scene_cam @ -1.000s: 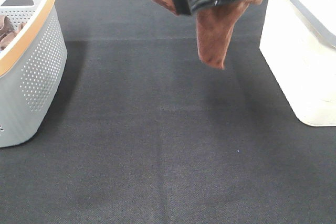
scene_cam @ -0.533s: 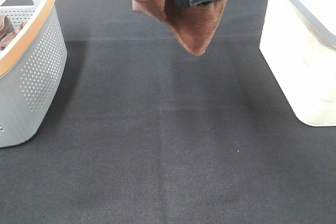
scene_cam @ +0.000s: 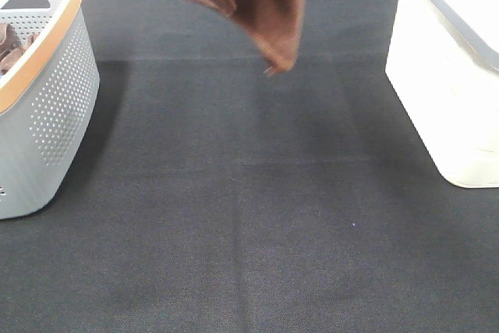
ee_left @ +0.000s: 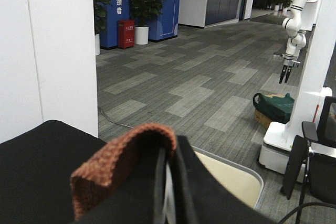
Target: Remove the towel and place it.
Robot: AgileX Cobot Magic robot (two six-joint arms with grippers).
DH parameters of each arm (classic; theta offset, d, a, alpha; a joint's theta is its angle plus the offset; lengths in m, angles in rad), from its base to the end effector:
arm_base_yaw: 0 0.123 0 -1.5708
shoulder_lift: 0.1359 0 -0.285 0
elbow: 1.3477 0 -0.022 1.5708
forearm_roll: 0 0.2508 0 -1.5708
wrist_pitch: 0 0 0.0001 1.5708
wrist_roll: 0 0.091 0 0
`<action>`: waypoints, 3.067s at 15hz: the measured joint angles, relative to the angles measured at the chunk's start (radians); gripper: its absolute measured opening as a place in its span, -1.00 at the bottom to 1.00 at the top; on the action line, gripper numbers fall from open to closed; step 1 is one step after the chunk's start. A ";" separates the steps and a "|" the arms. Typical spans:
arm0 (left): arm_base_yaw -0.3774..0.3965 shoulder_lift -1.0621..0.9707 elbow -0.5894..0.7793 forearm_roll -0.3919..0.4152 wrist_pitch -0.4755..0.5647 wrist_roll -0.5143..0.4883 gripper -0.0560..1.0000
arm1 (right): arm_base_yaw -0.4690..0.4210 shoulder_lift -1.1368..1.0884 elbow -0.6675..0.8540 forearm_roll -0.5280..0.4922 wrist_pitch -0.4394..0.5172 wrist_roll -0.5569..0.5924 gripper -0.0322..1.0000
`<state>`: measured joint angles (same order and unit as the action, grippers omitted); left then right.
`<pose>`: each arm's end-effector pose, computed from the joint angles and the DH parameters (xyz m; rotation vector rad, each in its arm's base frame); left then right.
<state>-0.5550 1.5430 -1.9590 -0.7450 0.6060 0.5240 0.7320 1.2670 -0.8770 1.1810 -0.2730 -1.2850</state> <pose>0.2566 -0.2005 0.5492 0.6531 1.4637 -0.8374 0.2269 0.1735 0.3329 -0.5577 1.6763 0.2238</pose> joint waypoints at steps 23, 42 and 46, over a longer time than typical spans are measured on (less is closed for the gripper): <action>0.000 -0.003 0.000 0.233 0.002 -0.094 -0.86 | 0.000 -0.001 0.000 0.031 0.004 0.000 -0.69; 0.000 -0.003 0.000 0.387 0.007 -0.181 -0.85 | 0.000 -0.001 0.000 0.066 0.029 0.000 -0.94; 0.000 -0.002 0.000 0.650 0.138 -0.381 -0.85 | 0.000 -0.002 0.000 0.086 0.218 0.000 -0.94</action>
<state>-0.5550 1.5410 -1.9590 -0.0950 0.7440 0.1430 0.7320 1.2650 -0.8770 1.2670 -0.0550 -1.2850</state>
